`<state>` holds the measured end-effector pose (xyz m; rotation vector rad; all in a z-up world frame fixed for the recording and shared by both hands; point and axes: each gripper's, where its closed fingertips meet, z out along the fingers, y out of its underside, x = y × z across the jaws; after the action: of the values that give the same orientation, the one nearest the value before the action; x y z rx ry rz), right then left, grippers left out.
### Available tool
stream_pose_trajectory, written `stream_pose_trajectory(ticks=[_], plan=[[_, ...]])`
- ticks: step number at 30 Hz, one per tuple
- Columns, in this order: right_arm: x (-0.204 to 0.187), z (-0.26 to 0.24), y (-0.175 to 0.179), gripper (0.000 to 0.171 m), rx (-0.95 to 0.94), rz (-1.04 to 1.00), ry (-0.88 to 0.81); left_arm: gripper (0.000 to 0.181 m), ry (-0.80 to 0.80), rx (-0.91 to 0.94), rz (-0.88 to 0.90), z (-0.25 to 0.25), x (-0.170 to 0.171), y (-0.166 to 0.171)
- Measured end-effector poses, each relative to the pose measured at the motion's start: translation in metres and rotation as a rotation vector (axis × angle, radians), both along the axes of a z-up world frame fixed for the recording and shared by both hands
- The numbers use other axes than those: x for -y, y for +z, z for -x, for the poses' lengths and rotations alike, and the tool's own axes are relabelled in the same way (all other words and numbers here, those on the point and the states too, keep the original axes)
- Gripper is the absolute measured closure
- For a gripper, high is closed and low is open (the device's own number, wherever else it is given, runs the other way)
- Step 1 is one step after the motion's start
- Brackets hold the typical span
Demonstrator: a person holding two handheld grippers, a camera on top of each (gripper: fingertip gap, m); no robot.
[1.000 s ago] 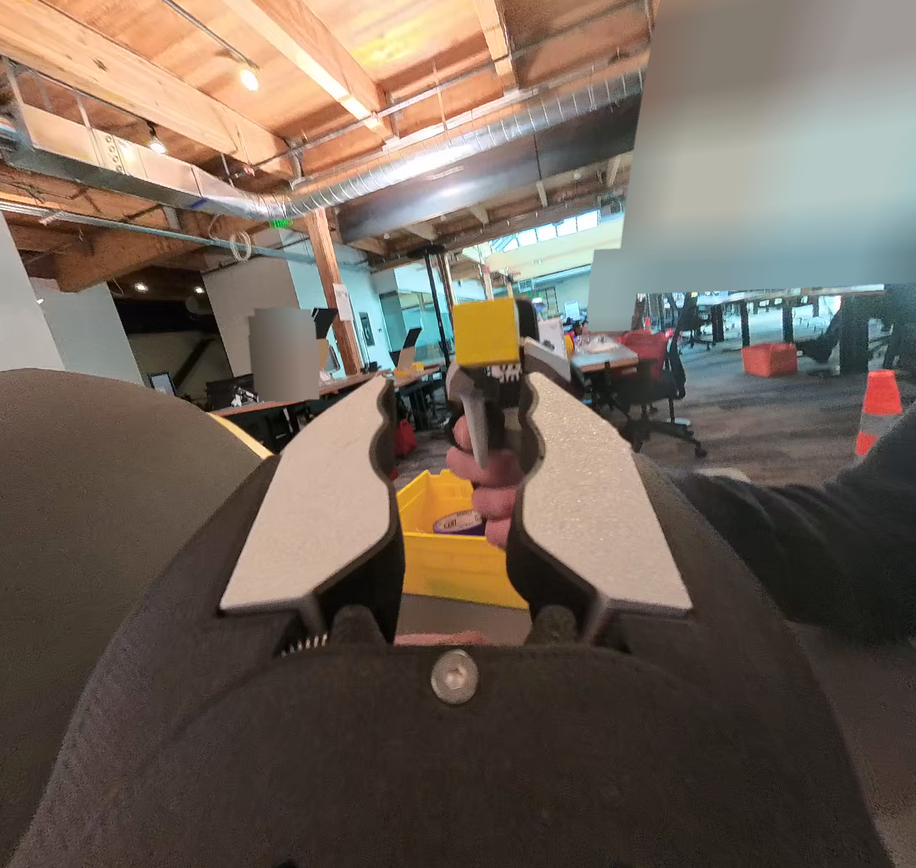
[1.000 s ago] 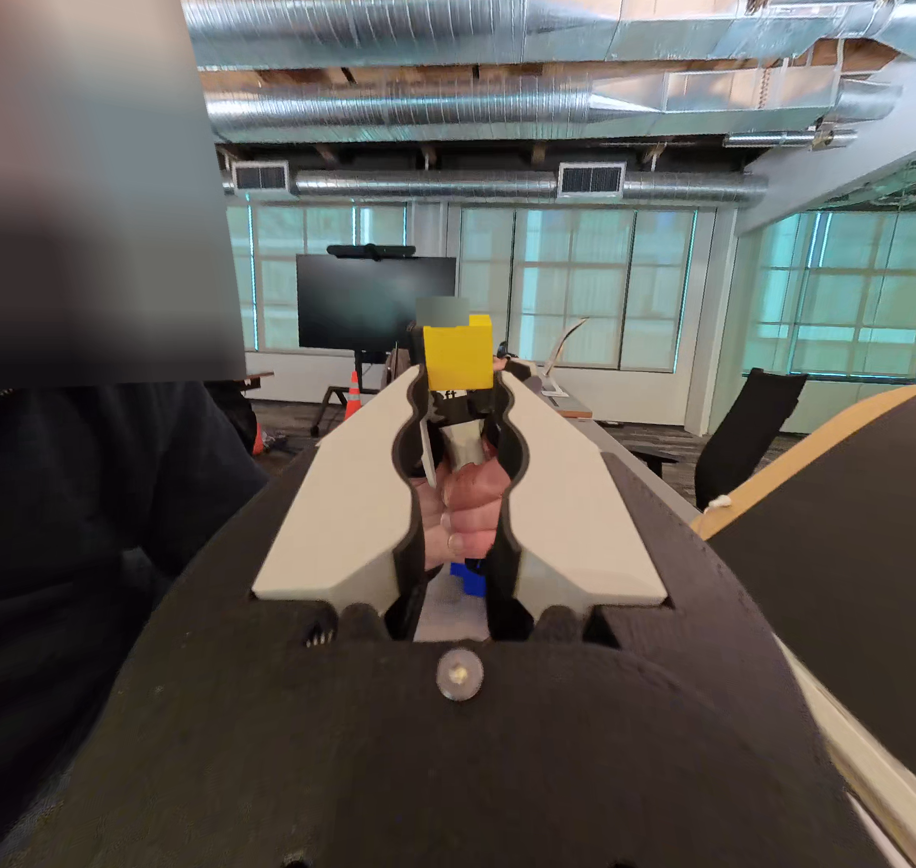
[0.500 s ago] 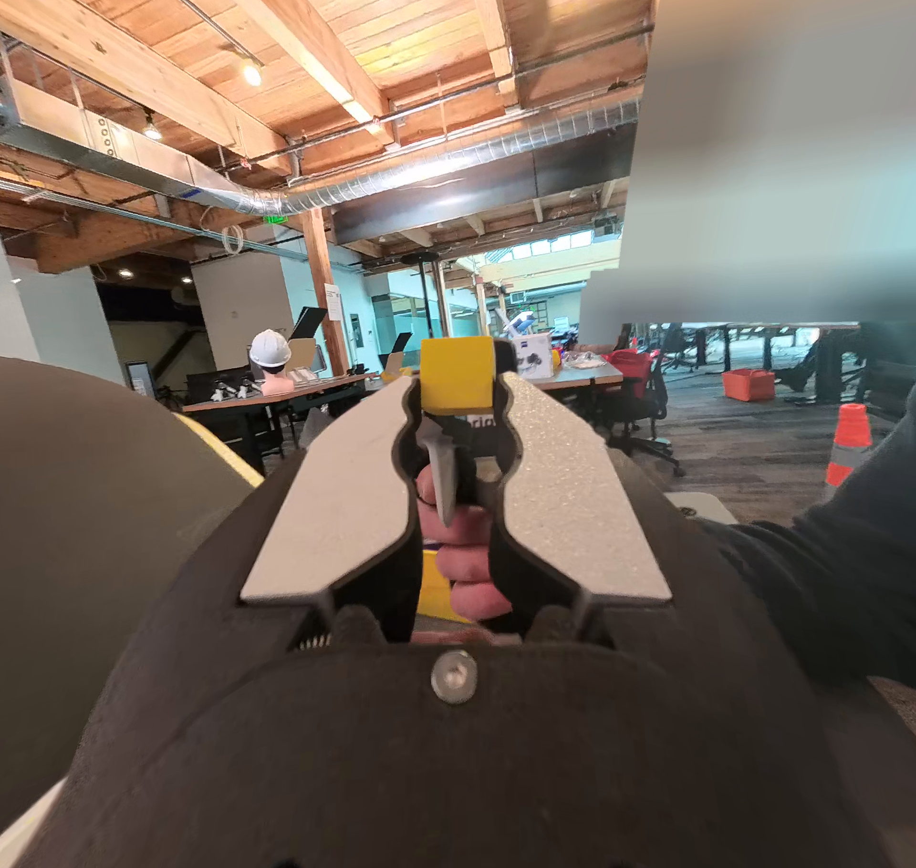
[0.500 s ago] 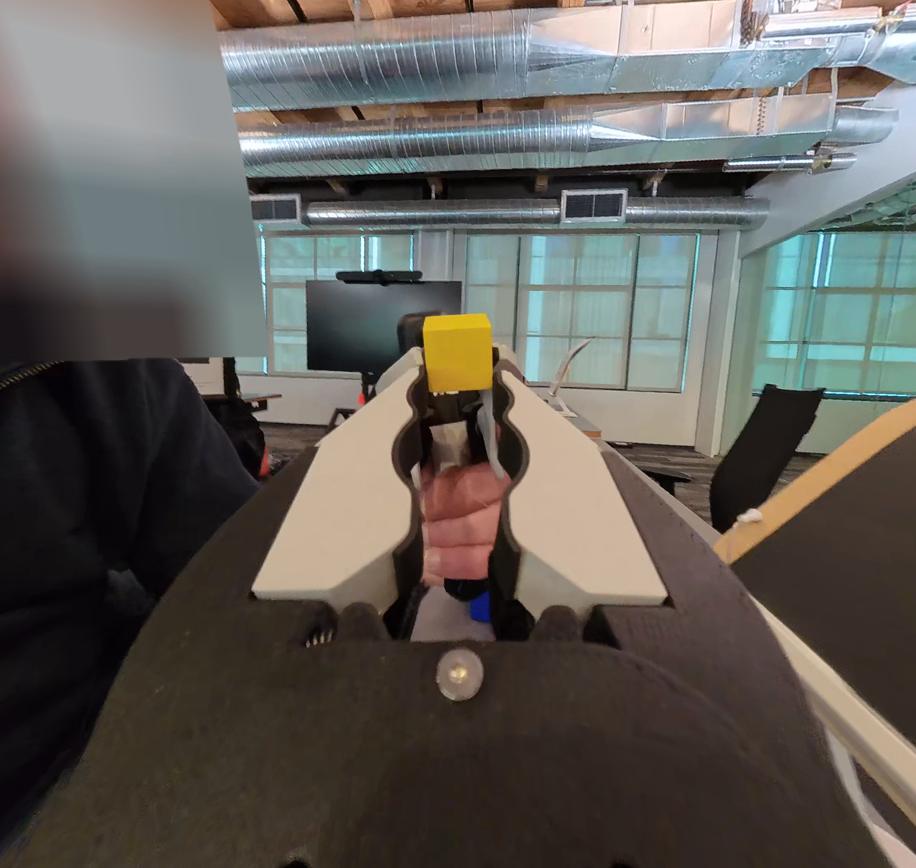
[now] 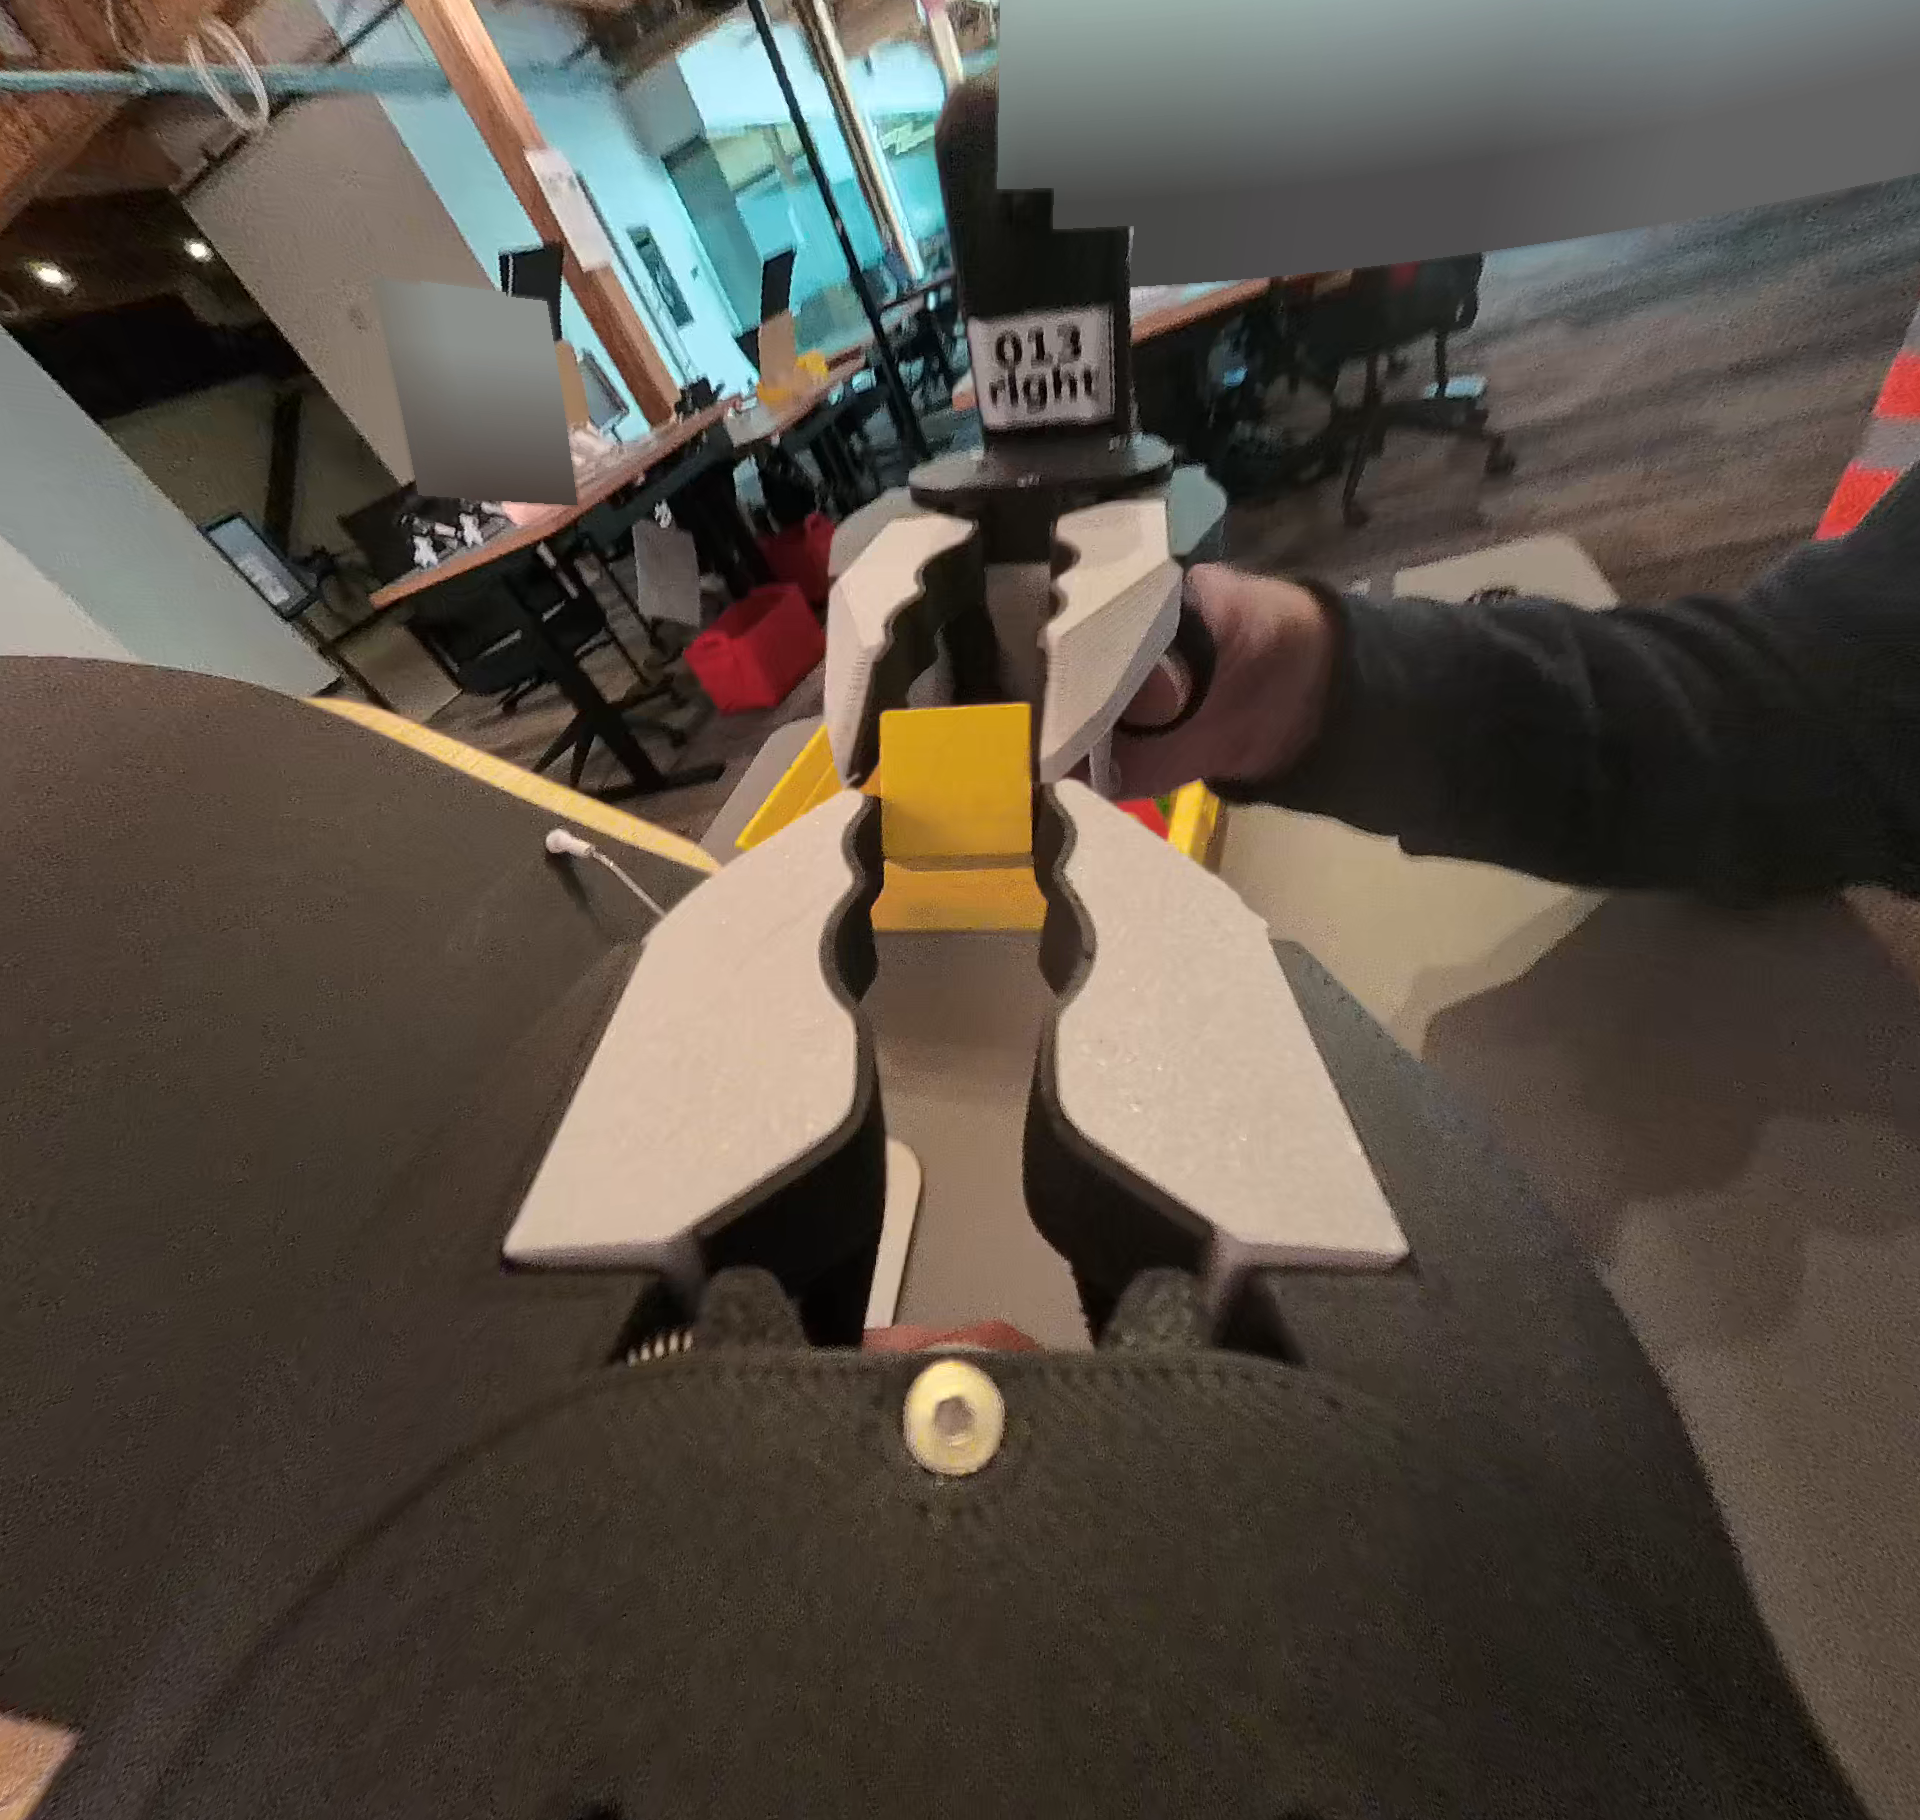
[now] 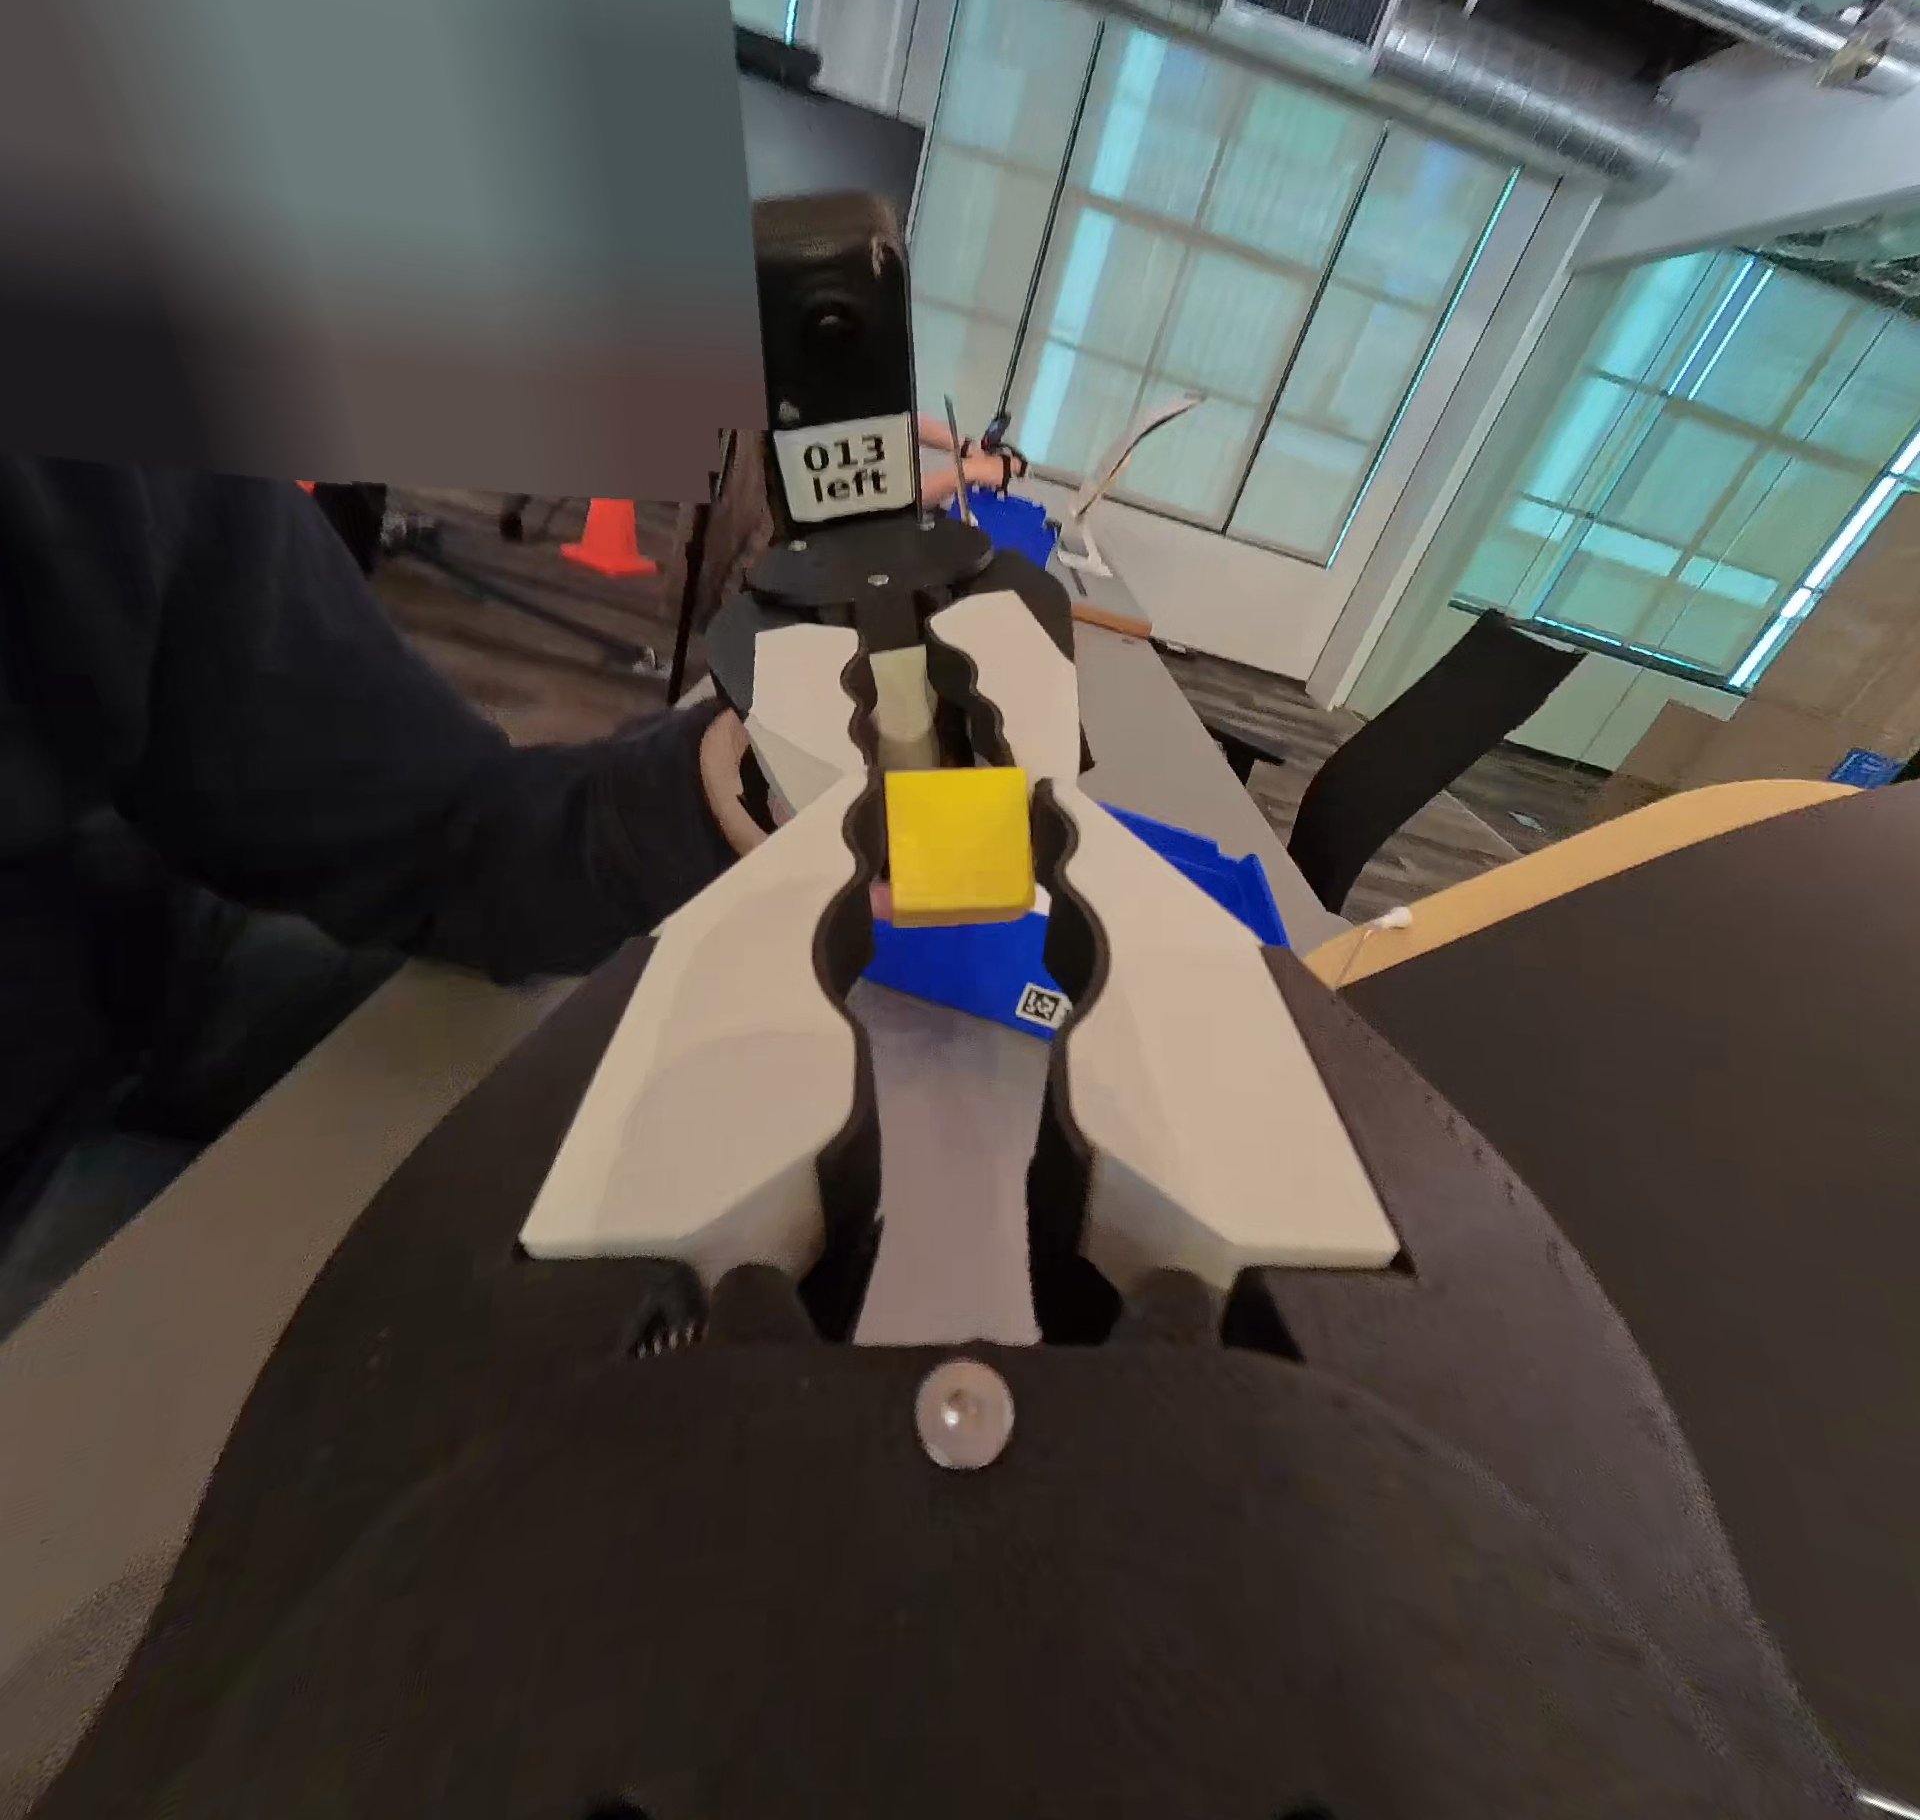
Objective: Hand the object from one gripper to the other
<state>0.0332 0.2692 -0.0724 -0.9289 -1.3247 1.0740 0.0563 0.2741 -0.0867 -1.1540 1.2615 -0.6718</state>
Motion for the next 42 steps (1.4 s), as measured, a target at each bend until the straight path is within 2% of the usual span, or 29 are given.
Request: stream_pose_trajectory(ticks=[5, 7, 10, 14, 15, 19, 23, 30, 42], plan=[[0.003, -0.001, -0.014, 0.147, 0.127, -0.086, -0.035, 0.154, 0.029, -0.138, -0.034, -0.001, 0.002, -0.015], [0.003, -0.003, -0.011, 0.148, 0.123, -0.086, -0.043, 0.154, 0.037, -0.14, -0.053, -0.002, 0.001, -0.016], [0.002, -0.004, 0.005, 0.148, 0.016, -0.051, -0.037, 0.15, 0.009, -0.036, -0.028, -0.002, 0.0, -0.005], [0.002, -0.011, 0.033, 0.148, -0.221, 0.026, 0.012, 0.127, -0.07, 0.09, 0.063, -0.007, -0.002, -0.001], [0.001, -0.013, 0.036, 0.148, -0.26, 0.043, 0.025, 0.126, -0.082, 0.125, 0.084, -0.009, -0.002, 0.0], [-0.003, -0.008, 0.032, 0.148, -0.298, 0.078, 0.046, 0.137, -0.146, 0.321, 0.15, -0.01, -0.001, 0.016], [-0.003, -0.006, 0.031, 0.147, -0.32, 0.107, 0.071, 0.153, -0.128, 0.356, 0.143, -0.009, -0.004, 0.017], [-0.004, -0.006, 0.025, 0.148, -0.262, 0.089, 0.061, 0.154, -0.09, 0.251, 0.12, -0.005, -0.006, 0.013], [0.0, -0.005, 0.008, 0.148, -0.042, -0.02, -0.004, 0.154, -0.024, 0.031, 0.067, -0.002, -0.006, -0.003]])
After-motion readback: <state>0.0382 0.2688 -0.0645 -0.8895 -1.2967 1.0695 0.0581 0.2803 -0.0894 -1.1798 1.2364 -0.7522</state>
